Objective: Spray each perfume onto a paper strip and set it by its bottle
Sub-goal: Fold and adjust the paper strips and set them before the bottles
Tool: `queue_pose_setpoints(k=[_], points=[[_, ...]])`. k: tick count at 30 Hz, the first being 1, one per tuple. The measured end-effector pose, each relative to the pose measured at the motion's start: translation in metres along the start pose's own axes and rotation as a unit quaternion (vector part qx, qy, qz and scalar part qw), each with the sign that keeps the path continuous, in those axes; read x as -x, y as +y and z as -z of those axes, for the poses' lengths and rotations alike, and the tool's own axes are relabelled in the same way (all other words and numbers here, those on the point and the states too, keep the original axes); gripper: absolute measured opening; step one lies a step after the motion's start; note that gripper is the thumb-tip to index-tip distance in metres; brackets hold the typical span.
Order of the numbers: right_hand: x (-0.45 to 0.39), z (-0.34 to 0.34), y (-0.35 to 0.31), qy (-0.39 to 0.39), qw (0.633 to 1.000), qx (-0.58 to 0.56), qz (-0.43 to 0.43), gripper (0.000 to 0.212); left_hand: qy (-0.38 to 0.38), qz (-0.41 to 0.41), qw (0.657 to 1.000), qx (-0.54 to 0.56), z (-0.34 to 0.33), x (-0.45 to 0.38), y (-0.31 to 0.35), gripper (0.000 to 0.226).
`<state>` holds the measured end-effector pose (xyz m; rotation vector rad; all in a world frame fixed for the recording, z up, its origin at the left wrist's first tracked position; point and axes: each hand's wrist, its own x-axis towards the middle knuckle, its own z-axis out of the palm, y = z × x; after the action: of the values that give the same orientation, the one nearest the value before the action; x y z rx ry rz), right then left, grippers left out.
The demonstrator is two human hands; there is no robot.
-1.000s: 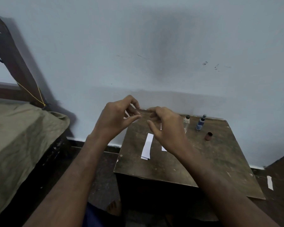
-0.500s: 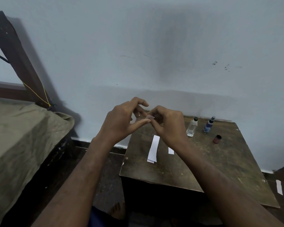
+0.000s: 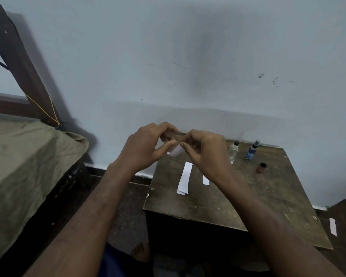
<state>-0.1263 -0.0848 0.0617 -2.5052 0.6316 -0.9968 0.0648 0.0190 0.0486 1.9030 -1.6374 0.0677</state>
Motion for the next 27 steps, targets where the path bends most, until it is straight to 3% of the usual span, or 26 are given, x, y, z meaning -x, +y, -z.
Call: queue_pose_setpoints(k=[3,5,8,10,11,12,13,14,15,16,18,20,21,22,24,25,26,27], points=[[0.005,0.023,-0.010,0.011,0.998,-0.028,-0.052,0.005,-0.041,0.048,0.998,-0.027,-0.003,0.003,-0.009,0.030],[0.003,0.052,-0.027,0.067,0.972,-0.162,-0.156,0.003,-0.121,0.089,0.987,-0.055,-0.011,0.004,-0.014,0.046],[-0.011,0.108,-0.069,0.144,0.838,-0.501,-0.160,0.005,-0.252,0.118,0.958,-0.074,-0.033,0.006,-0.017,0.072],[-0.017,0.133,-0.086,0.154,0.743,-0.638,-0.130,0.007,-0.315,0.097,0.937,-0.117,-0.047,0.005,-0.018,0.083],[-0.018,0.136,-0.086,0.146,0.718,-0.668,-0.132,0.005,-0.334,0.087,0.929,-0.135,-0.053,0.005,-0.019,0.084],[-0.015,0.135,-0.083,0.137,0.737,-0.643,-0.157,0.002,-0.347,0.083,0.923,-0.146,-0.056,0.006,-0.019,0.084],[-0.010,0.127,-0.074,0.124,0.802,-0.548,-0.205,0.004,-0.356,0.082,0.918,-0.152,-0.058,0.006,-0.018,0.083],[0.000,0.116,-0.062,0.093,0.885,-0.382,-0.250,0.007,-0.364,0.086,0.914,-0.155,-0.058,0.007,-0.018,0.082],[0.010,0.104,-0.049,0.053,0.934,-0.220,-0.275,0.009,-0.369,0.089,0.912,-0.158,-0.058,0.007,-0.018,0.082],[0.020,0.095,-0.041,0.024,0.949,-0.128,-0.288,0.008,-0.371,0.088,0.910,-0.162,-0.059,0.007,-0.018,0.082],[0.030,0.084,-0.032,-0.006,0.944,-0.148,-0.295,0.007,-0.370,0.082,0.909,-0.172,-0.061,0.006,-0.019,0.082],[0.028,0.087,-0.032,-0.012,0.918,-0.278,-0.283,0.009,-0.368,0.078,0.909,-0.178,-0.062,0.006,-0.020,0.082],[0.025,0.093,-0.034,-0.007,0.888,-0.371,-0.273,0.009,-0.369,0.077,0.909,-0.179,-0.063,0.006,-0.020,0.081],[0.022,0.100,-0.035,-0.002,0.837,-0.485,-0.255,0.006,-0.369,0.077,0.908,-0.181,-0.064,0.006,-0.020,0.081],[0.015,0.111,-0.034,0.003,0.674,-0.710,-0.204,0.004,-0.368,0.079,0.908,-0.185,-0.067,0.004,-0.016,0.079],[0.016,0.112,-0.029,0.003,0.626,-0.754,-0.198,0.004,-0.368,0.082,0.908,-0.183,-0.068,0.003,-0.014,0.078],[0.019,0.108,-0.020,0.005,0.653,-0.722,-0.228,0.003,-0.368,0.086,0.908,-0.180,-0.071,0.002,-0.011,0.076],[0.024,0.101,-0.009,0.002,0.744,-0.607,-0.279,0.004,-0.367,0.093,0.909,-0.177,-0.074,0.001,-0.008,0.074]])
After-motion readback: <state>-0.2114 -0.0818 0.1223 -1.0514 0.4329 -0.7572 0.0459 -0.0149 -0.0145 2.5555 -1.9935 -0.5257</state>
